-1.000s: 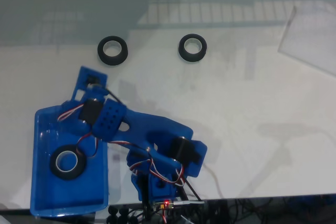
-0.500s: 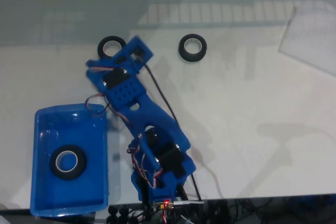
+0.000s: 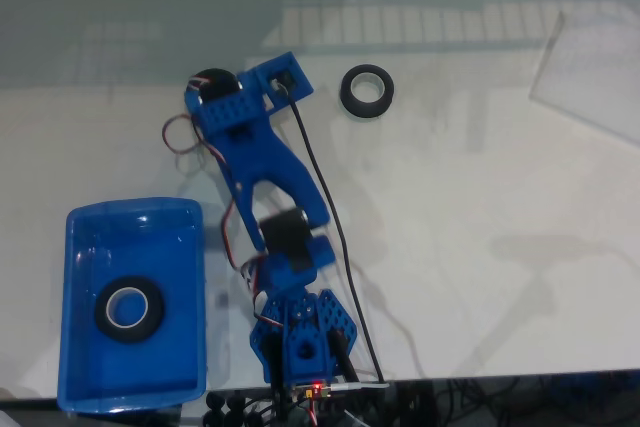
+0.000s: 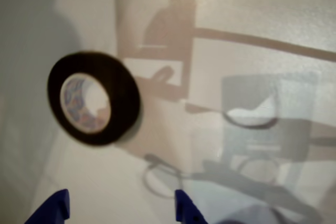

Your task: Grasp all tape and put them in the bin.

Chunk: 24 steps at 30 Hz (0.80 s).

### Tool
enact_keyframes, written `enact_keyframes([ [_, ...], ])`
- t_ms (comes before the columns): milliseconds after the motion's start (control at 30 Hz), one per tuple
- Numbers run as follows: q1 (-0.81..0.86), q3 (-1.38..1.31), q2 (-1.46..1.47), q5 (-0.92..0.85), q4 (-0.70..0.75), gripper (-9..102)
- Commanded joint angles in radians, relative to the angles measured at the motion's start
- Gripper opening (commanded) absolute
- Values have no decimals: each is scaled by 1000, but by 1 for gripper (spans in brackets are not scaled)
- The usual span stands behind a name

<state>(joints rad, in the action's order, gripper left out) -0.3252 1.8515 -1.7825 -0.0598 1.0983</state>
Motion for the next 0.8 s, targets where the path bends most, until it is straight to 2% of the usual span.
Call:
enact_keyframes([
  [0,17,-149,107,-3,5,26],
  [467,41,-480,462,-6,92,26],
  [767,49,-584,603,-25,138,25],
])
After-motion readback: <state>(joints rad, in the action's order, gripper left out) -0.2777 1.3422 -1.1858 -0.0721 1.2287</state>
